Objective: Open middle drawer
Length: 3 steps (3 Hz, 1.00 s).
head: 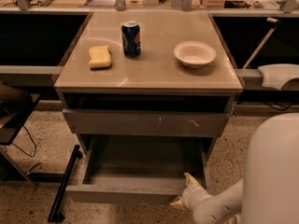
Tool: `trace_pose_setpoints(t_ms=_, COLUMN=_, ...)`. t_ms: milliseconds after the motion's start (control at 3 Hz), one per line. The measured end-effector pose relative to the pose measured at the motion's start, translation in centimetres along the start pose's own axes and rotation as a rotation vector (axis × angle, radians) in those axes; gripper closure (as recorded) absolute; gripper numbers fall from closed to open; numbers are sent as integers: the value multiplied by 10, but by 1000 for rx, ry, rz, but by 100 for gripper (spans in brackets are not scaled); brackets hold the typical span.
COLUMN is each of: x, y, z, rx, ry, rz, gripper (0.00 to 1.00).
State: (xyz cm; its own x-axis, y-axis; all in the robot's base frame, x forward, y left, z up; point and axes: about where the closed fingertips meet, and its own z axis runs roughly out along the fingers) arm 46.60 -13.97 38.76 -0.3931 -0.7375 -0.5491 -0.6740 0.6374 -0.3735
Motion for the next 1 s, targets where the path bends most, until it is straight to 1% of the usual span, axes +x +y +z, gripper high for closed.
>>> trace_pose_setpoints(t_ms=333, x=0, y=0, z=0, rx=0, ry=0, rz=0, gripper=100)
trace_pose_setpoints(t_ms=667, x=10, y=14, z=-8, rx=2, ry=-2, rz=2, gripper=100)
trace_pose_setpoints(t_ms=1000, x=7, y=13, z=-12, rx=2, ry=-2, rz=2, gripper=100)
